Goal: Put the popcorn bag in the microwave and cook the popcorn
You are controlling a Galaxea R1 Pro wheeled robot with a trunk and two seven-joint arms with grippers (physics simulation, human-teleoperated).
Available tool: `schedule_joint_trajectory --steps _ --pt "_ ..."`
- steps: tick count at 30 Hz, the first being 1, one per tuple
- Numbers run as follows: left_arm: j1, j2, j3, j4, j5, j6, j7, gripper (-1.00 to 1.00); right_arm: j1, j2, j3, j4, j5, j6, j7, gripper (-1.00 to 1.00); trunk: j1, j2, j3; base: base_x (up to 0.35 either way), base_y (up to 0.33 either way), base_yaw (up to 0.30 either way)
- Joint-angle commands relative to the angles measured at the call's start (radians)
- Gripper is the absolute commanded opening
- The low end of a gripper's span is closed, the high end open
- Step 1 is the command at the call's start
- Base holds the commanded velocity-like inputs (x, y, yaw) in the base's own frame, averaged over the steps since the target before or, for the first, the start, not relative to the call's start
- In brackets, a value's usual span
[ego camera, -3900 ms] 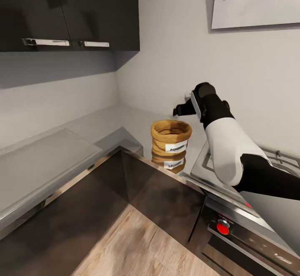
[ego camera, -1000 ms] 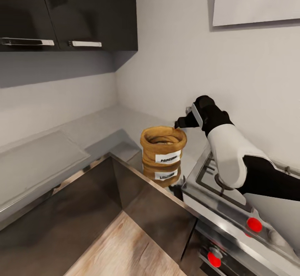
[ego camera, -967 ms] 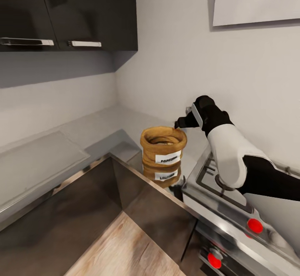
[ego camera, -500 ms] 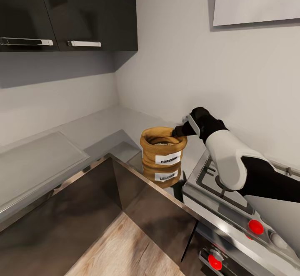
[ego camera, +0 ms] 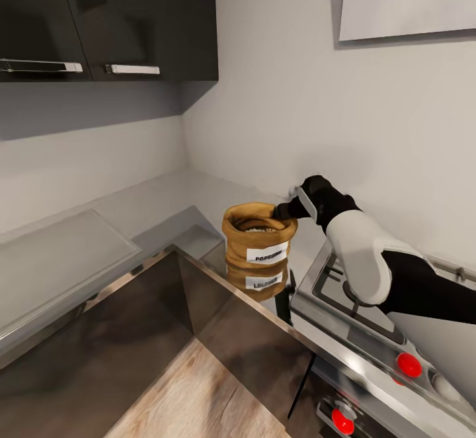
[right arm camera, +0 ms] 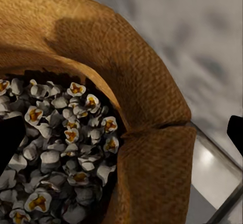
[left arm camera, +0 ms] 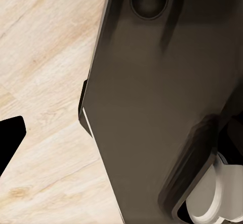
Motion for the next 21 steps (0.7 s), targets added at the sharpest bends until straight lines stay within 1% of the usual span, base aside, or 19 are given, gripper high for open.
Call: schedule_joint_trajectory --steps 1,3,7,16,17,21 --pt "0.0 0.0 0.0 0.0 0.003 -0.003 0.002 1.0 0.001 0.0 -0.006 -0.001 0.012 0.001 0.007 1.0 0.0 -0.001 -0.001 0.0 0.0 0.0" --pt "0.0 0.0 0.0 0.0 0.003 -0.003 0.002 1.0 0.01 0.0 -0.006 -0.001 0.016 -0.01 0.007 1.0 0.0 -0.001 -0.001 0.0 0.0 0.0" --pt "0.0 0.0 0.0 0.0 0.003 -0.003 0.002 1.0 0.047 -0.002 -0.006 -0.001 0.018 -0.049 0.007 1.0 0.0 -0.001 -0.001 0.0 0.0 0.0" --pt "0.0 0.0 0.0 0.0 0.003 -0.003 0.002 1.0 0.052 -0.004 -0.005 -0.001 0.018 -0.054 0.006 1.0 0.0 -0.001 -0.001 0.0 0.0 0.0" --pt "0.0 0.0 0.0 0.0 0.003 -0.003 0.002 1.0 0.052 -0.004 -0.005 -0.002 0.02 -0.053 0.005 -1.0 0.0 -0.001 -0.001 0.0 0.0 0.0" --pt "0.0 0.0 0.0 0.0 0.003 -0.003 0.002 1.0 0.052 -0.004 -0.006 -0.006 0.021 -0.047 0.005 -1.0 0.0 -0.001 -0.001 0.0 0.0 0.0"
